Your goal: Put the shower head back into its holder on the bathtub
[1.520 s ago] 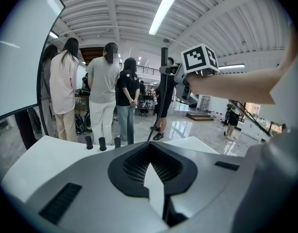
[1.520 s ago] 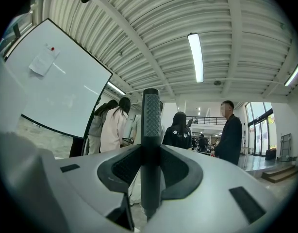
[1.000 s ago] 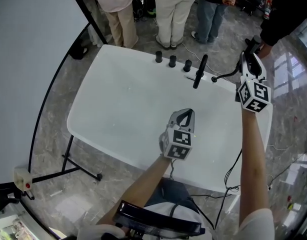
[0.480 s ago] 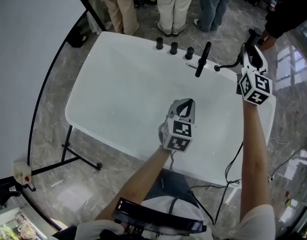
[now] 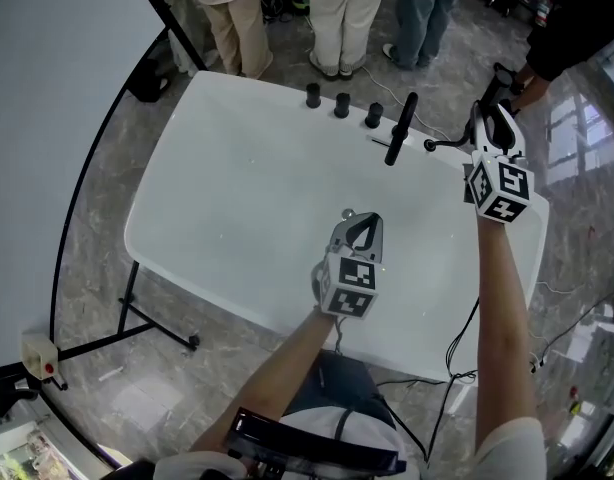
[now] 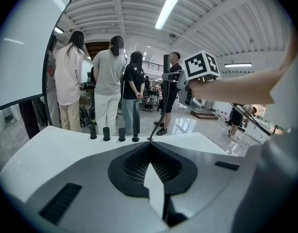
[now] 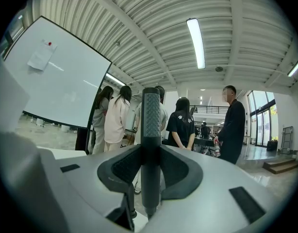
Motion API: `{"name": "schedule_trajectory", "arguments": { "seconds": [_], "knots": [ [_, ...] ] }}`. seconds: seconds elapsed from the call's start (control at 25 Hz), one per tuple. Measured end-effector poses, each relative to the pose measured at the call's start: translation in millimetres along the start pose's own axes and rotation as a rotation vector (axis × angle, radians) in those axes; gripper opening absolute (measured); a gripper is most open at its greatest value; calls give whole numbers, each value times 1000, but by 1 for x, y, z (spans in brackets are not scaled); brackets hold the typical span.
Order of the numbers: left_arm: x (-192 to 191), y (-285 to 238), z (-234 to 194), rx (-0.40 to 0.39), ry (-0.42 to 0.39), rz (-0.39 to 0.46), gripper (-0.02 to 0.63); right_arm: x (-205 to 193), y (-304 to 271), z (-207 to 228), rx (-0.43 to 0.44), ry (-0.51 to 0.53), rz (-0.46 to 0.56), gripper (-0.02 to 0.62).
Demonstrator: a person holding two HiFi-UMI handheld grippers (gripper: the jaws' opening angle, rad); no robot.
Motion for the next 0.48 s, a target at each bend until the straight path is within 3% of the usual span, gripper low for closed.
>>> {"name": "schedule_trajectory", "arguments": {
  "seconds": [0.48],
  "knots": [
    [-8,-4,3,-4,9,-4,2,-10,-5,0,6,0,-7,124]
  ]
}}
Point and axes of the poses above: the fingertips, and each gripper's own axes: y backward along the fingers, z to its right, x out of its top, the point moved 9 cm from there along y, backward along the fingers, and after that the axes turned 10 degrees about -z, right-handed, at the moved point
